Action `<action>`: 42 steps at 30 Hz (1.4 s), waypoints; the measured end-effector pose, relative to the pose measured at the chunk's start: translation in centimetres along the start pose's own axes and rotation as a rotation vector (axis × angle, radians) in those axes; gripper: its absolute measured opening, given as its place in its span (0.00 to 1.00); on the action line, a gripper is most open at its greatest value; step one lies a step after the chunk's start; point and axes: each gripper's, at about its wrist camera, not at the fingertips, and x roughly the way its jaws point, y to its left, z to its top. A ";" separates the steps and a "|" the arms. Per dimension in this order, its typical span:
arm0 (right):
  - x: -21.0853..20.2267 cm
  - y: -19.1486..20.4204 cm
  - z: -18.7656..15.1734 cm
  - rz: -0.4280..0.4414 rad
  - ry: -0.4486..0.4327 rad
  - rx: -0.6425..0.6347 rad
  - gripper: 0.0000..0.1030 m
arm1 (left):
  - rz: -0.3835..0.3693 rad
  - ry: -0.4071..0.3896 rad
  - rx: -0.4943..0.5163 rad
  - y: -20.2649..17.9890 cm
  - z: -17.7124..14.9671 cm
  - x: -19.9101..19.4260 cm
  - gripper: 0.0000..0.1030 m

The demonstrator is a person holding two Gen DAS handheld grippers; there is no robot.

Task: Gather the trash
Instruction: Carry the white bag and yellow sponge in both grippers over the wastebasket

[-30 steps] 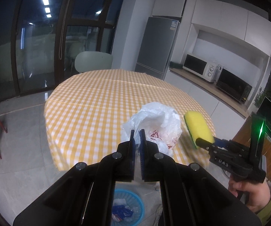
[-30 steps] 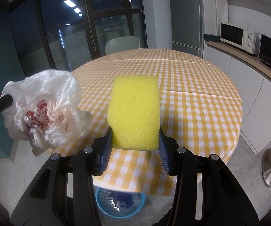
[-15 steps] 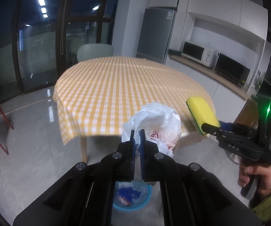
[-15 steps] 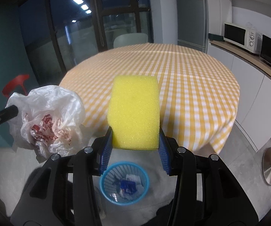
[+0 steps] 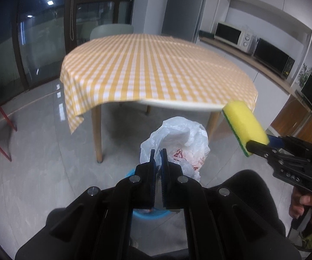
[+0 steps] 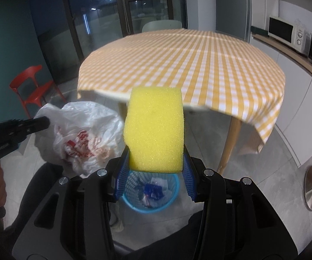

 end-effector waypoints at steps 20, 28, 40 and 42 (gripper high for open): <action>11.7 -1.1 -6.0 0.052 0.256 0.102 0.40 | 0.076 0.191 -0.060 2.8 -3.8 10.2 0.03; 18.1 -1.9 -7.8 0.103 0.372 0.192 0.40 | 0.133 0.281 -0.078 3.9 -4.9 16.8 0.03; 26.9 -2.9 -9.2 0.092 0.536 0.252 0.40 | 0.157 0.397 -0.092 5.3 -6.1 24.2 0.03; 27.3 -2.9 -9.3 0.091 0.544 0.251 0.41 | 0.154 0.414 -0.089 5.2 -6.2 25.2 0.03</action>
